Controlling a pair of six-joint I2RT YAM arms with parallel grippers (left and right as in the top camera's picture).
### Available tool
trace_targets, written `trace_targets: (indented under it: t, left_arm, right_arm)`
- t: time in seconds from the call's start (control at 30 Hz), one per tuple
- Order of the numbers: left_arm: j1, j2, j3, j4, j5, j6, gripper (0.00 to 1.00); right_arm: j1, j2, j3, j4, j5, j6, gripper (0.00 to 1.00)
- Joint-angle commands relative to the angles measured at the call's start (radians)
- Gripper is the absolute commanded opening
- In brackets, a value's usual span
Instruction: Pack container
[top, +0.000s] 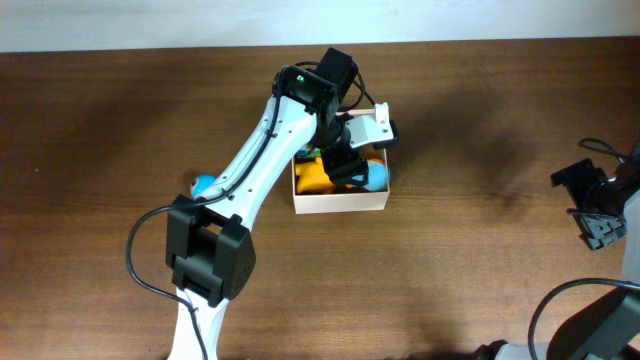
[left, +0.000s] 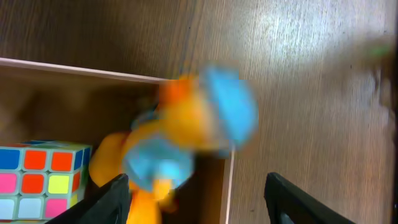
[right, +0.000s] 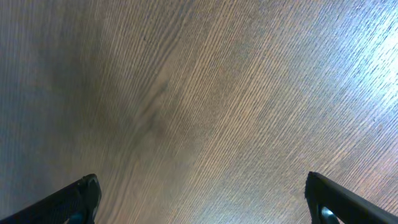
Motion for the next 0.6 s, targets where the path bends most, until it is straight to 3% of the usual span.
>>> trace_targets:
  t: [0.0,0.3,0.57]
  left_arm:
    - [-0.006,0.008,-0.003,0.003,0.025,0.008,0.71]
    - [-0.006,0.008,-0.003,0.021,0.025,0.008,0.72]
    - [-0.006,0.008,-0.003,0.085,-0.013,-0.078,0.73]
  right_arm:
    - [0.001,0.002,-0.003,0.001,-0.001,-0.003,0.99]
    - [0.001,0.002,-0.003,0.001,-0.001,-0.003,0.99]
    - [0.001,0.002,-0.003,0.001,-0.001,-0.003,0.99]
